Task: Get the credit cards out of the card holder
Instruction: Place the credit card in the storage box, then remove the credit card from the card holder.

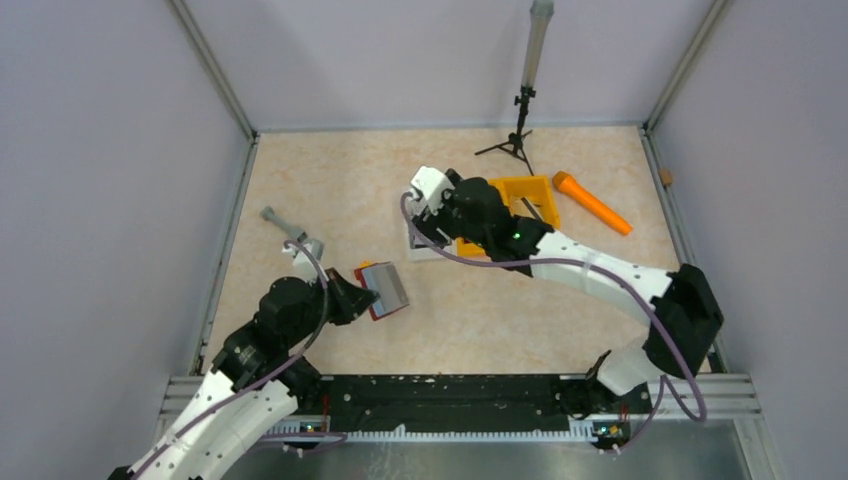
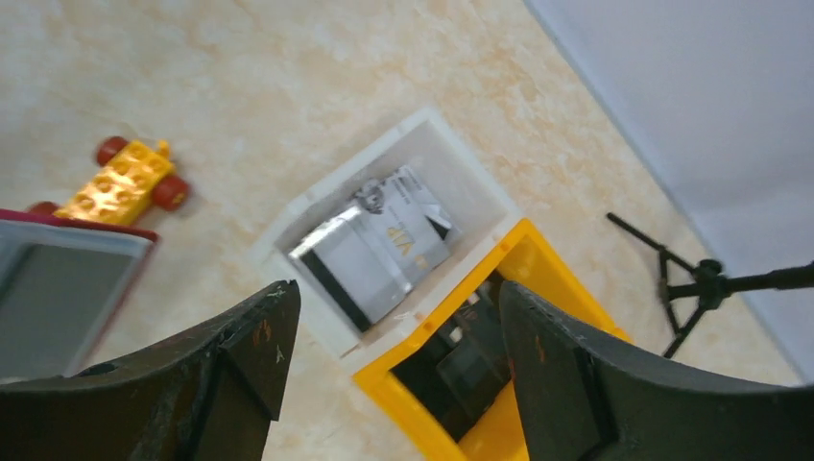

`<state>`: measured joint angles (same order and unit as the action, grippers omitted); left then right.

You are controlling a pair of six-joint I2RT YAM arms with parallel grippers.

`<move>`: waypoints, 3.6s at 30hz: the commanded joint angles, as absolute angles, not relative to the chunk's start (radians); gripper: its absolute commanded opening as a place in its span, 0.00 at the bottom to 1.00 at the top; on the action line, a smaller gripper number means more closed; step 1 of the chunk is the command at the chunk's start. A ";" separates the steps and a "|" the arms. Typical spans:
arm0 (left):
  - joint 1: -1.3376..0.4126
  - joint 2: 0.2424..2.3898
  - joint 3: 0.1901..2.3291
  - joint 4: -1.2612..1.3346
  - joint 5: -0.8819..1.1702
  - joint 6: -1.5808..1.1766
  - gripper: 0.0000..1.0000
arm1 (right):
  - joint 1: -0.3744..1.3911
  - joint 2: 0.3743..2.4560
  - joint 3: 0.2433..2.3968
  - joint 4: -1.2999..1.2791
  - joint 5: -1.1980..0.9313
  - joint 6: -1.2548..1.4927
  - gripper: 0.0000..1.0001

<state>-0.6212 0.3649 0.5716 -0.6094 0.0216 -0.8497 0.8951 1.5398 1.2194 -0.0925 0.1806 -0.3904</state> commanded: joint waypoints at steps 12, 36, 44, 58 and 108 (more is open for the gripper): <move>-0.627 0.720 0.347 0.298 0.595 -1.004 0.00 | 0.906 1.066 0.864 -0.358 0.067 0.301 0.83; -0.714 0.971 0.420 0.153 0.424 -0.929 0.00 | 1.112 1.181 0.710 -0.145 0.035 0.568 0.83; -0.716 0.971 0.422 0.153 0.438 -0.937 0.00 | 1.121 1.230 0.720 -0.151 0.127 0.573 0.75; -0.716 0.960 0.408 0.126 0.426 -0.931 0.00 | 1.107 1.151 0.678 -0.393 0.372 0.625 0.65; -0.709 0.753 0.186 0.783 0.443 -1.249 0.00 | 0.807 0.847 0.357 0.417 -0.440 1.101 0.64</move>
